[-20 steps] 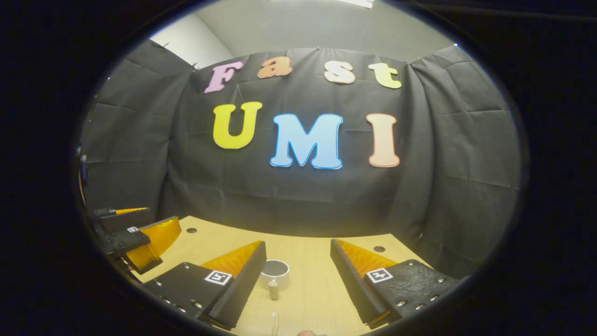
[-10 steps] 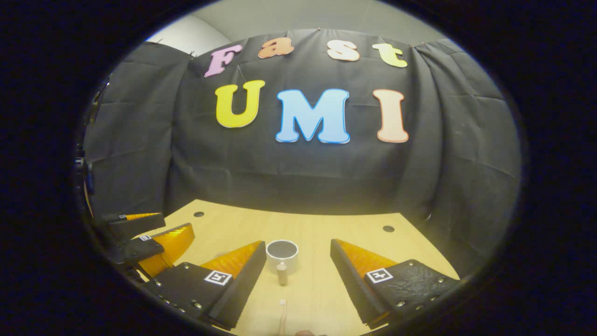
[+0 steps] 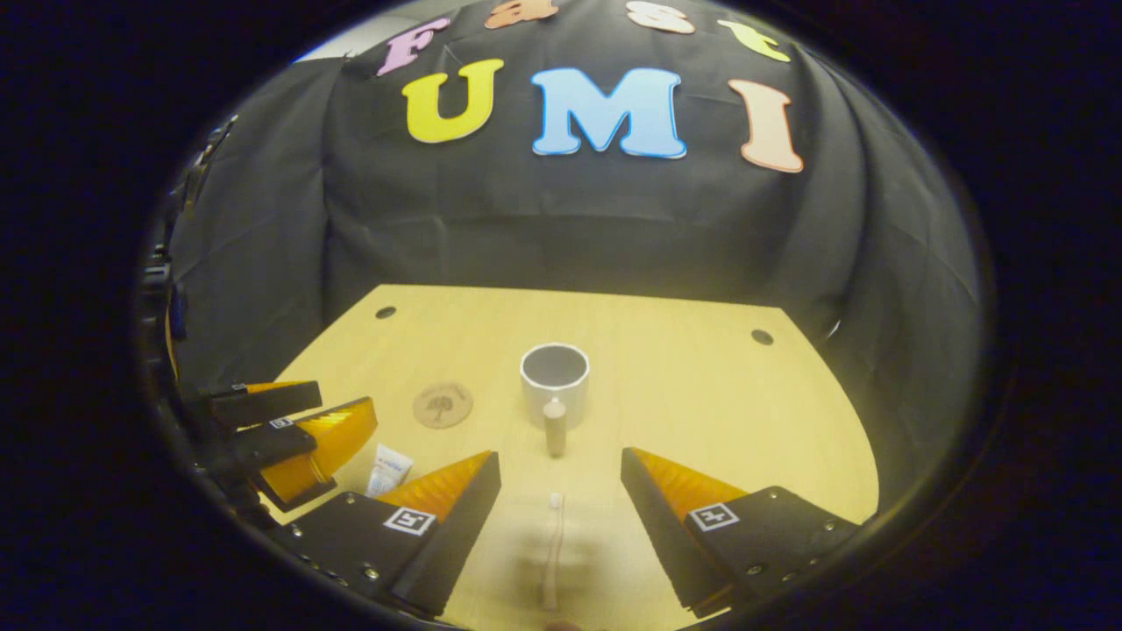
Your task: Put the toothbrush and toothpaste on the desktop into the cup, then pick up the cup and place it on the coaster on the desktop.
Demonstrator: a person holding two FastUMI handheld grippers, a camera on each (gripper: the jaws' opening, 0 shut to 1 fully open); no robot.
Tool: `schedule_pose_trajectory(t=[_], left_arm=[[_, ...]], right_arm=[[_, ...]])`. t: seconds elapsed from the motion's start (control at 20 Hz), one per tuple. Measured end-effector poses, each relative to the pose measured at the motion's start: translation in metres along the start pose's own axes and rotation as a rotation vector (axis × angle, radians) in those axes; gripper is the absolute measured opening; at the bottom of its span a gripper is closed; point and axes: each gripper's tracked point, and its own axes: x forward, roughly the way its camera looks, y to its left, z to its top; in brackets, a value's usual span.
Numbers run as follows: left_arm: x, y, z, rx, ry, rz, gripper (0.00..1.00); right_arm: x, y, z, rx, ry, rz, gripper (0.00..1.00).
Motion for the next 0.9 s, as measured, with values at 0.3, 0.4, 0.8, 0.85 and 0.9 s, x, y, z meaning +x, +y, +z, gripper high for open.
schedule_pose_trajectory(t=[0.3, 0.4, 0.8, 0.85, 0.9], left_arm=[[0.027, 0.001, -0.062, -0.009, 0.297, -0.015, 0.99], [0.029, 0.006, -0.075, -0.017, 0.355, -0.017, 0.97], [0.041, 0.019, -0.120, -0.061, 0.572, -0.021, 0.97], [0.042, 0.020, -0.125, -0.067, 0.593, -0.019, 0.97], [0.044, 0.020, -0.129, -0.071, 0.611, -0.017, 0.97]], right_arm=[[0.014, 0.010, -0.039, -0.013, 0.163, 0.023, 0.89], [0.019, 0.012, -0.048, -0.012, 0.206, 0.023, 0.89], [0.031, 0.014, -0.090, -0.013, 0.397, 0.033, 0.90], [0.031, 0.015, -0.094, -0.016, 0.421, 0.039, 0.90], [0.033, 0.015, -0.098, -0.014, 0.444, 0.043, 0.90]])
